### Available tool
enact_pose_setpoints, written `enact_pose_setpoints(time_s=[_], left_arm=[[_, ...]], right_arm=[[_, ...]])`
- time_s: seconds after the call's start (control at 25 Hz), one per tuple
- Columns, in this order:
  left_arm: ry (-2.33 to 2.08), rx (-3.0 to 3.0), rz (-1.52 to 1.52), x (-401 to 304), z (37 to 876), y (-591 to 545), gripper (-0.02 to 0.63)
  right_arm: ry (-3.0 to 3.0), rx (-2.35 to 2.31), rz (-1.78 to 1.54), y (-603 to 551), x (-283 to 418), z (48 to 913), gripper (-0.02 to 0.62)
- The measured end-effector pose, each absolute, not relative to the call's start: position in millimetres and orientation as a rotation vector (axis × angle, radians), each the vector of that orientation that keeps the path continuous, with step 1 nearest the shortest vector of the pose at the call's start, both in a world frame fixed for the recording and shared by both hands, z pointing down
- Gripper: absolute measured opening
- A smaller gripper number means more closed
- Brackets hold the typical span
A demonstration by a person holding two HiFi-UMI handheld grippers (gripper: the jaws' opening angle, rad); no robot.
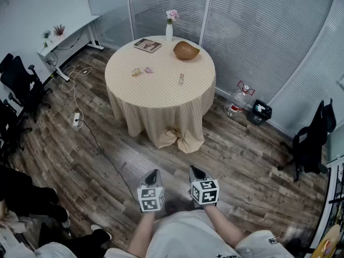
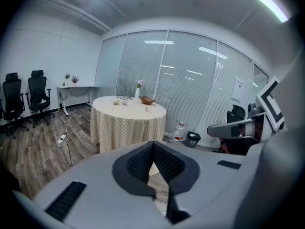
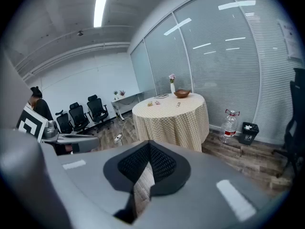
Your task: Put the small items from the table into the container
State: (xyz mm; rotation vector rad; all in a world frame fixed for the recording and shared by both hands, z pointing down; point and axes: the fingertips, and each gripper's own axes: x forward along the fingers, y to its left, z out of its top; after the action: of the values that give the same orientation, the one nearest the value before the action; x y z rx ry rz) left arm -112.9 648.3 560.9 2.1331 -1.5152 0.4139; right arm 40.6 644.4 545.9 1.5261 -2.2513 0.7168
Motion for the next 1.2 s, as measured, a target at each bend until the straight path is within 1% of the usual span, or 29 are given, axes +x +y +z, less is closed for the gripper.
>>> enact_pose_setpoints(time_s=[0.44,0.68,0.88,1.2], left_arm=[[-1.473,2.154,0.425,-112,565,639,0.005],[-1.440,2.197,0.417,-92,555,587,0.005],[-1.432,2.237,0.432,-69,546,519,0.005],[-1.434,2.198,0.489,-41,548,400,0.005]], right_arm=[[-2.253,1.586,0.734,640,39,544,0.002],[-2.241,1.628,0.737,609,56,540,0.002],[-2.230,1.656,0.787,552,74,549,0.002],[-2.255,1.607,0.807,422,94,544,0.002]])
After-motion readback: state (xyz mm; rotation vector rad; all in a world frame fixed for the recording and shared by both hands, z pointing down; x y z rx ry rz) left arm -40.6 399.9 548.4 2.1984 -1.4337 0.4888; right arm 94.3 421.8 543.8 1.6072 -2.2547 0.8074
